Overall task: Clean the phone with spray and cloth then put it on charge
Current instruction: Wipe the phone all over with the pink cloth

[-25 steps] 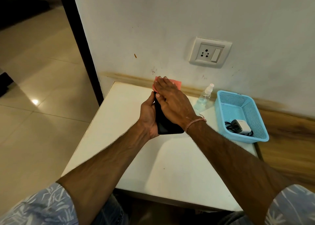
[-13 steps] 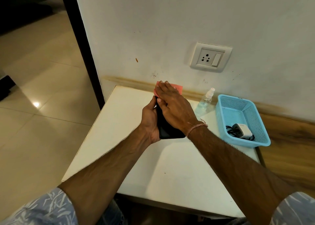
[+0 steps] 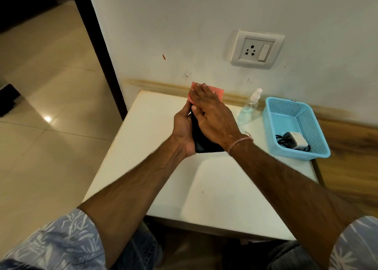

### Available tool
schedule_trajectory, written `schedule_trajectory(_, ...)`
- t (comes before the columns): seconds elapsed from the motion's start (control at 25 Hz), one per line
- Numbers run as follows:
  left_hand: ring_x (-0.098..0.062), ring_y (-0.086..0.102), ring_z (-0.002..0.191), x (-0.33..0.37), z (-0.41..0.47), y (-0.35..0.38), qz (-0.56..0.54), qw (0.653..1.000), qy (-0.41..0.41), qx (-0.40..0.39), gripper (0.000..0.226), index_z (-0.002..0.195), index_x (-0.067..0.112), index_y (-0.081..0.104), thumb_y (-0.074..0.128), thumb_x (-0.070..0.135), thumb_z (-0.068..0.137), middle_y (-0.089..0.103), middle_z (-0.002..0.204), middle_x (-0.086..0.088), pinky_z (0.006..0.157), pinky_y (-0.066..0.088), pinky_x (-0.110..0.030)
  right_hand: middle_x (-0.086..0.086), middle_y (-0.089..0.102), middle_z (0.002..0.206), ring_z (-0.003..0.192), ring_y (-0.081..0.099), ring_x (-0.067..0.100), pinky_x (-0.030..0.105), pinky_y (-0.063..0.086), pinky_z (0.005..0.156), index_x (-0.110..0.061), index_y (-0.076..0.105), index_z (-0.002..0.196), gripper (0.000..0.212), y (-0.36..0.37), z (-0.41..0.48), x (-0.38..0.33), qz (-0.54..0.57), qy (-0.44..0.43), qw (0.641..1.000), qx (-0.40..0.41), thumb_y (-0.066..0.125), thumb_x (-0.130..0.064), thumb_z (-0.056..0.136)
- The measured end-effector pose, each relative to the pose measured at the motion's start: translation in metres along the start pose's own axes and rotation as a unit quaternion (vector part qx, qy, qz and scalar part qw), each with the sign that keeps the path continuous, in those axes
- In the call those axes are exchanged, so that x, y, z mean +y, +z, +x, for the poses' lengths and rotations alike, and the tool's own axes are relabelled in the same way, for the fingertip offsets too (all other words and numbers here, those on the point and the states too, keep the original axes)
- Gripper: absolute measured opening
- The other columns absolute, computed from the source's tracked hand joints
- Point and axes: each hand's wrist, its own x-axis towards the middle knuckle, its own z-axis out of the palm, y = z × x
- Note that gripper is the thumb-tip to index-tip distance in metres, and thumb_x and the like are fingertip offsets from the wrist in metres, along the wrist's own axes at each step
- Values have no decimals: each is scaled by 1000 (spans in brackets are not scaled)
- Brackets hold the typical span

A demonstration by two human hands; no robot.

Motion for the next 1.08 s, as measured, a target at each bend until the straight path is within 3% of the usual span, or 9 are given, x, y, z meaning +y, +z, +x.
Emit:
schedule_trajectory(0.24,-26,58,127,2,-1,2,-2,1000,2,16,60,136,17,62,47,60,97,65,134,-6,116,36,-40,-2,16,161,149,5,10,29,4,122,-17,26,151,48,0,-4,-2,3,2,1000,-11,34,-21,104)
schedule_trajectory(0.48,-37,66,106,9,0,-3,14,1000,21,14,77,138,5,56,33,67,98,67,120,-19,98,49,-47,-4,20,159,147,4,5,26,5,121,-17,29,150,47,5,-57,-16,6,-34,999,-35,37,-24,104)
schedule_trajectory(0.72,-35,63,97,3,6,-6,22,999,23,-2,82,135,1,56,23,67,99,65,112,-20,95,47,-46,-4,23,156,146,16,13,35,22,119,-17,28,149,50,-11,-109,0,-61,-86,991,-79,28,-35,102)
schedule_trajectory(0.8,-35,65,100,1,9,-5,44,999,15,2,83,135,2,58,26,69,98,67,115,-20,97,49,-45,-1,26,157,147,17,14,36,24,120,-15,31,149,48,-17,-95,9,-64,-56,994,-66,32,-28,103)
schedule_trajectory(0.96,-31,70,108,-10,11,-4,65,997,13,28,73,128,10,68,28,65,100,69,124,-17,92,55,-40,-1,16,160,149,8,10,29,11,122,-16,23,152,50,-18,-41,9,-27,65,997,-10,36,-22,104)
schedule_trajectory(1.08,-31,70,107,-9,8,-6,63,997,11,32,74,118,9,74,31,66,99,71,120,-16,91,58,-40,-1,19,159,149,8,13,30,11,122,-16,29,150,48,-9,-44,-2,2,38,999,5,40,-18,103)
